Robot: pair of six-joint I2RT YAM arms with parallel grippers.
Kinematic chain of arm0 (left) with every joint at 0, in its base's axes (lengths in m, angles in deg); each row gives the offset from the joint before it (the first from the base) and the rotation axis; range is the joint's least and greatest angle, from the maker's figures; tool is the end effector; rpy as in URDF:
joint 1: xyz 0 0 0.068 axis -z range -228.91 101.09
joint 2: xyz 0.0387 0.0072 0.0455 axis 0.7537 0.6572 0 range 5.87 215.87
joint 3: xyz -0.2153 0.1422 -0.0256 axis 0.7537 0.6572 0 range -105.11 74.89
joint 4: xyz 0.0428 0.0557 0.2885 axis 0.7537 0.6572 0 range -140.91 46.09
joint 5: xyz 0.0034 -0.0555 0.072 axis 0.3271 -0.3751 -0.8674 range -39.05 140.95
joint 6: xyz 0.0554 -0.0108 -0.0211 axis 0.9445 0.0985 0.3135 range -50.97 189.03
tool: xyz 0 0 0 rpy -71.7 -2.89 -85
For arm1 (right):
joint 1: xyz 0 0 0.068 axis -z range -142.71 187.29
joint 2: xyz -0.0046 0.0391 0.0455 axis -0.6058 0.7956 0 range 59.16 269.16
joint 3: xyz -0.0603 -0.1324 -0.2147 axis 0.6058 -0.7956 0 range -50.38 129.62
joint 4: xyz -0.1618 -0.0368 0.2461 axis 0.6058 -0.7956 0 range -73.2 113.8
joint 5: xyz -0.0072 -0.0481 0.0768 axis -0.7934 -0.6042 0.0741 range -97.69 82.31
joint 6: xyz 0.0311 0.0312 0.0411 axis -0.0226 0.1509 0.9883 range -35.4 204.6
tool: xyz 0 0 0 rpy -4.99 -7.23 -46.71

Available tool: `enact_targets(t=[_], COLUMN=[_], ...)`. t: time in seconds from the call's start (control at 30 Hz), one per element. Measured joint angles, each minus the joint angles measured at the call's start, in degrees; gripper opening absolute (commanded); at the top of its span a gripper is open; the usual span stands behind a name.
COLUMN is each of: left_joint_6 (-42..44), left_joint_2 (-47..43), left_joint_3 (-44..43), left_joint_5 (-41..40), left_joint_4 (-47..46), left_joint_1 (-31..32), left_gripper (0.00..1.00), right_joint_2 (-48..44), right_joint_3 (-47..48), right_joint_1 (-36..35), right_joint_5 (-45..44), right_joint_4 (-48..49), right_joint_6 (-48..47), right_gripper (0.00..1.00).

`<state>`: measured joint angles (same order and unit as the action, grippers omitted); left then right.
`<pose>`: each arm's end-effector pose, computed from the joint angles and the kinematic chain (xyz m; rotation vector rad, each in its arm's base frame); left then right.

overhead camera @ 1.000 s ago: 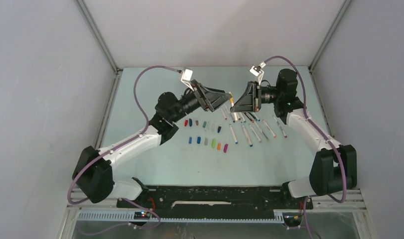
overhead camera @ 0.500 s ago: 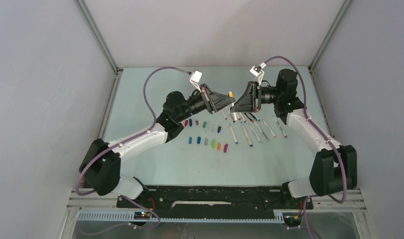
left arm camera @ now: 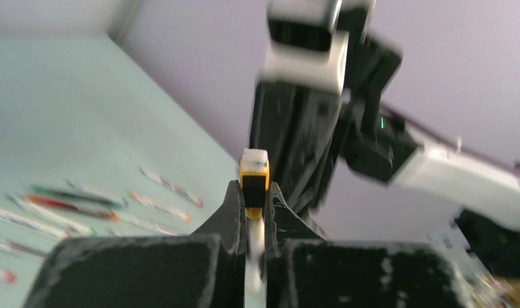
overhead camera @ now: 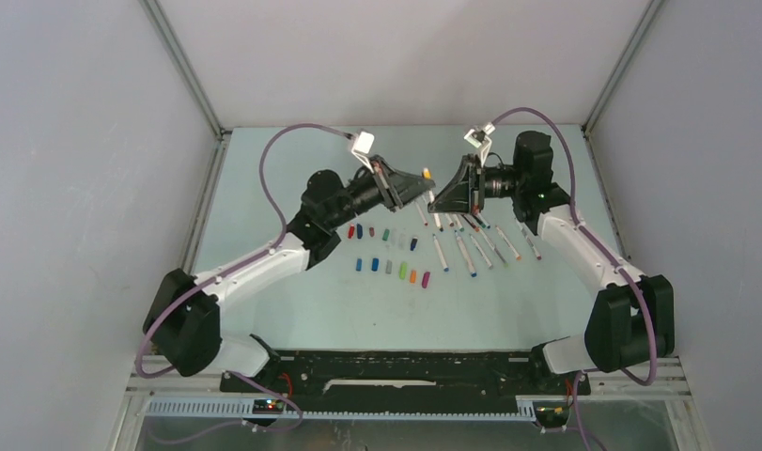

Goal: Open the pen caps
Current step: Open the pen cap from the pen.

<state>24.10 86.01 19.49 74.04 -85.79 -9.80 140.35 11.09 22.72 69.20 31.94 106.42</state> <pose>0.2777 -0.2484 0.3163 0.2972 1.5567 -1.4649 0.3281 0.1301 0.3049 -0.9301 1.6570 1.6091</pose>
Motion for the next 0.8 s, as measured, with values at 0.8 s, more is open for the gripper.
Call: enact_targets(t=[0.8], left_joint_6=[4.55], left_joint_2=[-10.49], left_joint_3=[-0.57], left_joint_5=[-10.10], left_joint_4=[5.07], left_joint_1=[-8.94], left_gripper=[0.00], right_joint_2=[-0.37], right_joint_3=[-0.90], right_joint_1=[13.90], right_joint_5=[-16.70], right_joint_4=[-28.22], right_joint_6=[-31.78], right_gripper=[0.00])
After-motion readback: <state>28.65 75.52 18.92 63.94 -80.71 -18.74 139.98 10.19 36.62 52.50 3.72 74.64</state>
